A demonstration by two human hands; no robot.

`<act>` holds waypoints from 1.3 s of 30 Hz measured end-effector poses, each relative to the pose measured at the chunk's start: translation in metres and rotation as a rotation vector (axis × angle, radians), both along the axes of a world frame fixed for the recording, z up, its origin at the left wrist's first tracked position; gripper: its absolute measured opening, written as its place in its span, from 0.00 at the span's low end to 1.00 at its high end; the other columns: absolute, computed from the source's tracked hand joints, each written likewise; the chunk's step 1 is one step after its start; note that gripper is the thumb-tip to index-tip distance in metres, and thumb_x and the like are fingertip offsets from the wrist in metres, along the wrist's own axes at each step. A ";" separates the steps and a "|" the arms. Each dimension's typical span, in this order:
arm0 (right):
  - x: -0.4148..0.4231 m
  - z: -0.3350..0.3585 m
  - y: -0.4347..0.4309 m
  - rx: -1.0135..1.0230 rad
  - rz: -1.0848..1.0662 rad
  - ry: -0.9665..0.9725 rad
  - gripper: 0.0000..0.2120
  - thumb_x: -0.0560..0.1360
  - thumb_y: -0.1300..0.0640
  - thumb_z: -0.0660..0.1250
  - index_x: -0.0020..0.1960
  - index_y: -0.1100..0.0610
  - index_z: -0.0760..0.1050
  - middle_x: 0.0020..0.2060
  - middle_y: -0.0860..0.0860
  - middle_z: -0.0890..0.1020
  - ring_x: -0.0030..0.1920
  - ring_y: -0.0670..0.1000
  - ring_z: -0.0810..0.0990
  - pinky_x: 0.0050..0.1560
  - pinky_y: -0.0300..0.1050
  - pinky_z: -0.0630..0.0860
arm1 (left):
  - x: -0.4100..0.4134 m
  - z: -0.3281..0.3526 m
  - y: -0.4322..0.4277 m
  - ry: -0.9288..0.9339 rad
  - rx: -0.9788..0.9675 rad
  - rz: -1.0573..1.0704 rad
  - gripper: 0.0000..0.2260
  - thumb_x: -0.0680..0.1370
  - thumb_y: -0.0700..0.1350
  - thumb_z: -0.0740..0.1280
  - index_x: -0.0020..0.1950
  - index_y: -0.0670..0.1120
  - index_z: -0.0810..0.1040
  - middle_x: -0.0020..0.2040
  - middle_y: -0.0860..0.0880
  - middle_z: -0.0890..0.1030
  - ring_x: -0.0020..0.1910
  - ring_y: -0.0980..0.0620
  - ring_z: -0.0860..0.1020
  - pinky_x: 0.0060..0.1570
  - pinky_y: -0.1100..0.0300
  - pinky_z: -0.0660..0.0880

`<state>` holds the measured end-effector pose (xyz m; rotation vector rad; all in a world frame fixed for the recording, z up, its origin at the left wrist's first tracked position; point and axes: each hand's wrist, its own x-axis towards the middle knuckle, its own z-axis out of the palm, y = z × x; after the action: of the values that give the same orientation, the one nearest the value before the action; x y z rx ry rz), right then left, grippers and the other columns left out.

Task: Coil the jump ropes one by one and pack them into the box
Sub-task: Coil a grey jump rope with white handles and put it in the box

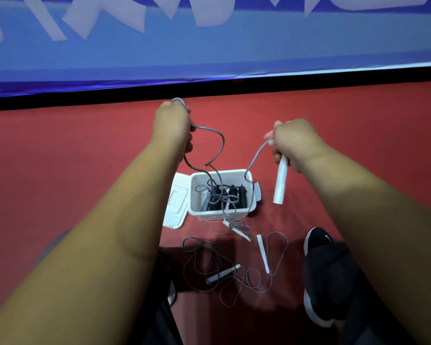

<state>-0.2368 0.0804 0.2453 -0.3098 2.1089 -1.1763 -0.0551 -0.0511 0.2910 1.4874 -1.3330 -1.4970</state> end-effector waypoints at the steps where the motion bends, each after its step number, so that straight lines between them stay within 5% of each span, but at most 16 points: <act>1: 0.000 0.000 0.002 0.056 0.060 0.074 0.16 0.87 0.55 0.60 0.51 0.63 0.82 0.34 0.58 0.77 0.27 0.56 0.72 0.34 0.48 0.73 | 0.000 0.000 -0.001 -0.032 0.015 -0.006 0.08 0.80 0.44 0.57 0.46 0.48 0.75 0.34 0.43 0.76 0.19 0.52 0.63 0.29 0.63 0.66; 5: -0.002 -0.004 0.010 0.020 0.164 0.166 0.11 0.82 0.60 0.64 0.58 0.60 0.82 0.44 0.58 0.83 0.34 0.55 0.77 0.34 0.44 0.73 | 0.005 -0.001 -0.008 -0.137 0.033 -0.030 0.10 0.79 0.48 0.57 0.45 0.48 0.77 0.30 0.43 0.80 0.20 0.49 0.66 0.30 0.62 0.67; 10: 0.007 -0.002 0.000 -0.257 0.205 0.371 0.26 0.81 0.65 0.57 0.73 0.45 0.77 0.70 0.46 0.81 0.46 0.49 0.82 0.33 0.39 0.72 | 0.009 -0.002 0.002 -0.036 0.110 -0.197 0.22 0.83 0.59 0.54 0.58 0.43 0.77 0.39 0.42 0.87 0.21 0.51 0.66 0.29 0.64 0.65; 12: 0.013 0.000 0.001 -0.276 0.280 0.368 0.32 0.78 0.68 0.57 0.74 0.42 0.76 0.71 0.45 0.79 0.49 0.50 0.85 0.34 0.40 0.77 | 0.008 0.001 0.006 0.016 0.149 -0.302 0.27 0.85 0.63 0.51 0.62 0.42 0.75 0.45 0.41 0.88 0.24 0.51 0.66 0.29 0.64 0.65; 14: 0.018 0.005 0.002 -0.264 0.297 0.434 0.33 0.77 0.68 0.59 0.74 0.40 0.76 0.67 0.47 0.82 0.55 0.54 0.85 0.46 0.44 0.81 | 0.008 0.006 0.009 0.072 0.177 -0.372 0.29 0.85 0.65 0.48 0.64 0.42 0.73 0.49 0.39 0.88 0.25 0.50 0.65 0.30 0.63 0.66; 19: 0.026 0.016 0.003 -0.305 0.457 0.330 0.34 0.77 0.71 0.59 0.76 0.45 0.74 0.73 0.45 0.77 0.26 0.34 0.75 0.26 0.33 0.69 | 0.007 0.008 0.005 0.207 0.229 -0.419 0.39 0.82 0.72 0.45 0.66 0.40 0.74 0.52 0.35 0.86 0.32 0.44 0.81 0.37 0.55 0.76; 22: 0.036 0.005 0.004 -0.110 0.673 0.208 0.35 0.78 0.67 0.66 0.82 0.47 0.65 0.78 0.45 0.72 0.31 0.39 0.80 0.23 0.37 0.67 | 0.002 0.006 0.007 0.295 0.224 -0.464 0.42 0.81 0.73 0.45 0.69 0.38 0.75 0.54 0.33 0.84 0.49 0.37 0.86 0.53 0.46 0.80; 24: 0.044 -0.007 0.006 -0.021 0.805 0.130 0.34 0.78 0.61 0.72 0.80 0.49 0.65 0.74 0.47 0.77 0.39 0.41 0.85 0.25 0.37 0.68 | 0.001 0.006 0.011 0.350 0.187 -0.472 0.42 0.82 0.72 0.46 0.68 0.37 0.77 0.59 0.32 0.83 0.56 0.35 0.85 0.63 0.42 0.77; 28: 0.053 -0.014 0.006 -0.016 0.790 0.221 0.13 0.79 0.48 0.75 0.60 0.53 0.81 0.40 0.47 0.83 0.23 0.40 0.73 0.22 0.34 0.66 | 0.000 0.009 0.015 0.418 0.160 -0.476 0.40 0.83 0.69 0.47 0.71 0.37 0.76 0.62 0.34 0.82 0.61 0.37 0.84 0.63 0.44 0.73; 31: 0.055 -0.011 0.002 -0.069 0.667 0.161 0.13 0.85 0.47 0.67 0.49 0.55 0.83 0.37 0.51 0.88 0.26 0.49 0.68 0.25 0.39 0.63 | -0.003 0.008 0.014 0.388 0.104 -0.455 0.33 0.84 0.62 0.52 0.69 0.36 0.77 0.59 0.35 0.83 0.60 0.39 0.84 0.60 0.48 0.75; 34: 0.056 -0.001 -0.003 -0.222 0.426 0.113 0.13 0.86 0.50 0.65 0.48 0.56 0.82 0.34 0.53 0.86 0.20 0.45 0.65 0.21 0.35 0.60 | -0.004 0.004 0.013 0.219 0.016 -0.430 0.16 0.76 0.50 0.64 0.59 0.43 0.80 0.54 0.42 0.83 0.51 0.47 0.84 0.55 0.54 0.75; 36: 0.050 0.008 -0.006 -0.354 0.236 0.085 0.11 0.86 0.53 0.65 0.50 0.56 0.82 0.35 0.53 0.85 0.17 0.42 0.66 0.20 0.34 0.58 | -0.004 -0.006 0.010 0.037 -0.086 -0.454 0.18 0.67 0.47 0.65 0.56 0.47 0.80 0.54 0.44 0.85 0.48 0.51 0.82 0.51 0.55 0.74; 39: 0.039 0.014 -0.006 -0.468 0.070 -0.054 0.11 0.86 0.50 0.66 0.50 0.54 0.83 0.41 0.56 0.89 0.20 0.44 0.65 0.24 0.35 0.61 | -0.004 -0.020 0.018 -0.143 -0.097 -0.660 0.21 0.69 0.51 0.68 0.61 0.50 0.81 0.57 0.49 0.85 0.52 0.51 0.80 0.52 0.54 0.72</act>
<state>-0.1983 0.0748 0.2589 -0.5508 1.7425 -1.6094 -0.0586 -0.0333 0.2705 1.1592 -2.0896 -1.6931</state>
